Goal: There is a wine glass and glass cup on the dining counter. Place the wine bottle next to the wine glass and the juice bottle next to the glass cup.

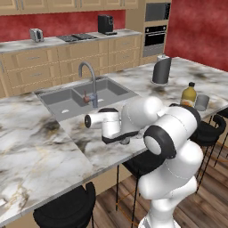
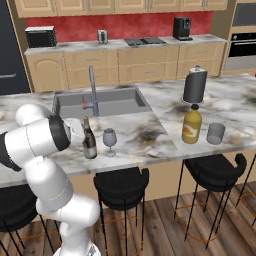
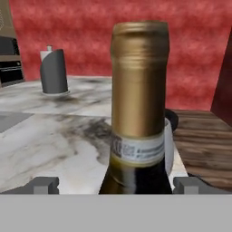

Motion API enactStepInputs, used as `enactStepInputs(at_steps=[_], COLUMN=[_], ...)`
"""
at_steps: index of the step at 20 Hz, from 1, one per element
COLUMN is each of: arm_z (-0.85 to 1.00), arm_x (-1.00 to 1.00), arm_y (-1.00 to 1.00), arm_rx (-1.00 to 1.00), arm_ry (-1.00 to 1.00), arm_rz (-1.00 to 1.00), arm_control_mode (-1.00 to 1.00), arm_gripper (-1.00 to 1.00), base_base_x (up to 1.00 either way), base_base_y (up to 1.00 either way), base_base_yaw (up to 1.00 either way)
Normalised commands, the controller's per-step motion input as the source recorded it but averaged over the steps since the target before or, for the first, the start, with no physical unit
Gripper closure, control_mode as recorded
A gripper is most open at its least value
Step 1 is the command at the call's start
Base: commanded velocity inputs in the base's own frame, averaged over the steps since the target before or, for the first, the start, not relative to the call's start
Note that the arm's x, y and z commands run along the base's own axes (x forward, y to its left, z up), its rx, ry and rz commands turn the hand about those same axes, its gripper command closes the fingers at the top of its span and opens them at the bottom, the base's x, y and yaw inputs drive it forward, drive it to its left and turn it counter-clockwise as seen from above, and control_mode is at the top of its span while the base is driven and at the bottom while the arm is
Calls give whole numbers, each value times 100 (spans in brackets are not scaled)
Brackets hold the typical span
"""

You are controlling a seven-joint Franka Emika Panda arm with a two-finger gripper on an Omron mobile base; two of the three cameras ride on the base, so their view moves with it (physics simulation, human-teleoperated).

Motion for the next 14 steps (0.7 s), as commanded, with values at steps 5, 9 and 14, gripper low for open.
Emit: enactStepInputs(at_steps=[5, 9, 14], arm_z=[-10, -11, -12], arm_x=[0, 0, -7], arm_y=[1, 1, 7], arm_rx=[0, 0, 0], arm_ry=[-11, -14, -12], arm_rz=[0, 0, -1], arm_control_mode=[-100, -100, -100], arm_gripper=[-100, -100, -100], base_base_x=[0, 0, 0], base_base_y=[0, 0, 0], base_base_yaw=[0, 0, 0])
